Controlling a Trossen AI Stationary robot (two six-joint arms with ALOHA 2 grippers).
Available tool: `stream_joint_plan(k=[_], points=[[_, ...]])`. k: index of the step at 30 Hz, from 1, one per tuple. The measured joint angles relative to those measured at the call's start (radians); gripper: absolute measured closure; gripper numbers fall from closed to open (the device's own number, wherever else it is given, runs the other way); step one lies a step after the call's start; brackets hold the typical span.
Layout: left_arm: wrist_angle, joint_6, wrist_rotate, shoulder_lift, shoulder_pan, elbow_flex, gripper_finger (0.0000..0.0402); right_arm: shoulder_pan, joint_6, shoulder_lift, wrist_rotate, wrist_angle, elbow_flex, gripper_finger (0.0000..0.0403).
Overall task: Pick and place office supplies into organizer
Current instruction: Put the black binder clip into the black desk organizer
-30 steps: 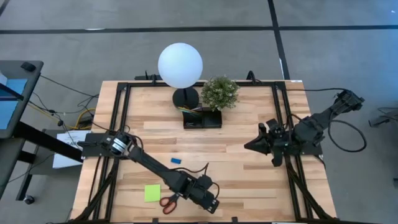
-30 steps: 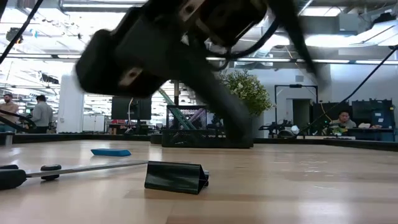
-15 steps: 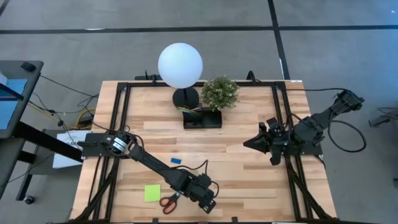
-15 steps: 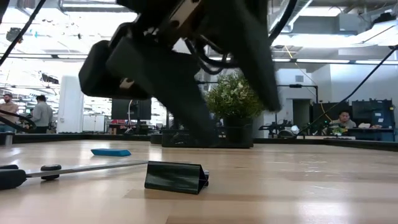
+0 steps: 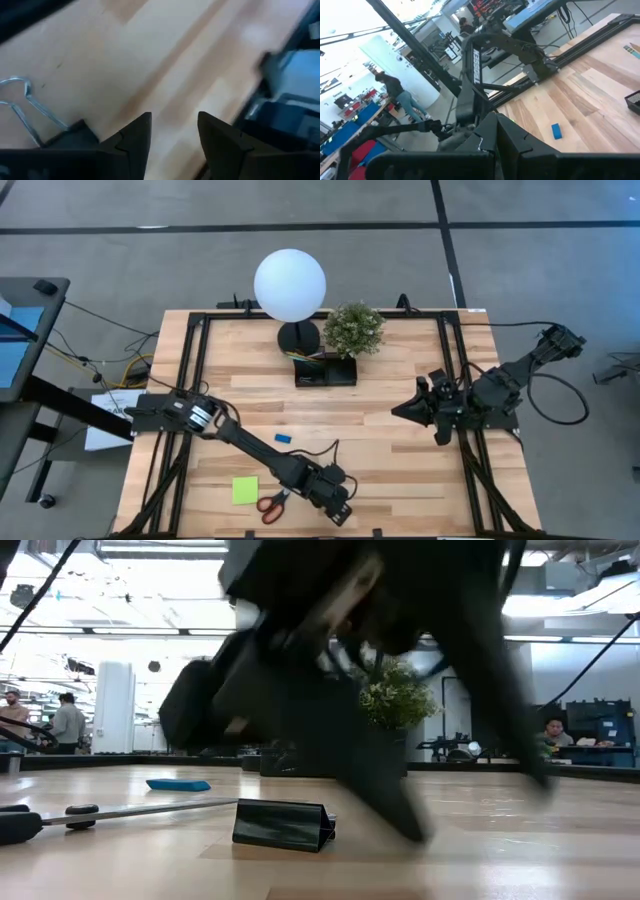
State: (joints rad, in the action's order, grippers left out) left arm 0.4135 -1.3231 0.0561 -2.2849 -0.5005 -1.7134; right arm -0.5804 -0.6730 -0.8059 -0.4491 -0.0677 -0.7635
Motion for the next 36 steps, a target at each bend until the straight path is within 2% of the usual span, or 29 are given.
stream_joint_plan(k=[4,17,22,28,36], points=[[-0.023,-0.037,0.042,-0.041,-0.003,-0.027,0.0274,0.0,0.0,0.0,-0.003,-0.006,0.0,0.0402],[0.18,-0.005,-0.087,-0.026,-0.004,-0.033,0.0395,0.0,0.0,0.0,-0.005,-0.007,0.0,0.0402],[0.243,-0.002,-0.107,-0.013,0.012,-0.032,0.0397,0.0,0.0,0.0,-0.005,-0.007,0.0,0.0402],[0.405,0.008,-0.173,0.023,0.023,-0.027,0.04,0.0,0.0,0.0,-0.001,-0.007,0.0,0.0402],[0.396,-0.023,-0.251,0.091,0.05,-0.024,0.0401,0.0,0.001,0.0,0.001,-0.012,0.0,0.0402]])
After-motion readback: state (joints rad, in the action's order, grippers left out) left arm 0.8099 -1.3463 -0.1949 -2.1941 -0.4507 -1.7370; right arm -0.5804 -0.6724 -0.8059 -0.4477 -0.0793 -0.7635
